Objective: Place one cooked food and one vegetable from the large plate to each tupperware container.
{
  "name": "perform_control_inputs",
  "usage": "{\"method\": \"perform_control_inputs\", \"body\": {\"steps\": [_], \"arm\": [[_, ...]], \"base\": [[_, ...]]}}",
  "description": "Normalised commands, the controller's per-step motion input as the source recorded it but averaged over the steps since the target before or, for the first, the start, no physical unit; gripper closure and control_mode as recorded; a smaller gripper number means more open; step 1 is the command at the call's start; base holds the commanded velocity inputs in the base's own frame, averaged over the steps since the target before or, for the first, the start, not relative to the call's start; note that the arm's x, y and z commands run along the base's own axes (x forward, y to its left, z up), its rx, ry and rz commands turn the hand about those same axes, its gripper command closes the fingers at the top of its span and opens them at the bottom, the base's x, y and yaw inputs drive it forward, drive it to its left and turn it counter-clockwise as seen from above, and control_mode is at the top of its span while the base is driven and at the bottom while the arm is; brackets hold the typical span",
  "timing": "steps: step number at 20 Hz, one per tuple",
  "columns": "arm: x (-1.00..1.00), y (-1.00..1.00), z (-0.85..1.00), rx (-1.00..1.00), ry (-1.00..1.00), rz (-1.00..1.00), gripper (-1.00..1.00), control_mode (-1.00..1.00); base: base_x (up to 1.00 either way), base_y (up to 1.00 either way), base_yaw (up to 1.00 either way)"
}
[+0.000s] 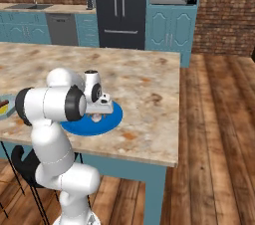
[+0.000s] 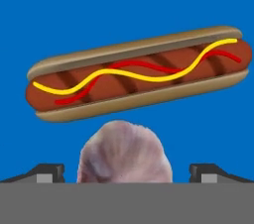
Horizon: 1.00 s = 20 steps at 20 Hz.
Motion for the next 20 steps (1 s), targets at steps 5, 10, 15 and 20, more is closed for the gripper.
{"method": "perform_control_inputs", "body": {"steps": [5, 10, 15, 20], "arm": [[0.00, 0.00, -0.15, 0.00, -0.01, 0.00, -1.00, -1.00], [-0.13, 0.00, -0.11, 0.00, 0.00, 0.00, 1.00, -1.00], [-0.39, 0.00, -0.04, 0.00, 0.00, 0.00, 1.00, -1.00], [-0.53, 0.00, 0.39, 0.00, -0.07, -0.05, 1.00, -1.00]], "base": [[0.00, 0.00, 0.00], [0.00, 0.00, 0.00], [0.00, 0.00, 0.00], [0.00, 0.00, 0.00]]}}
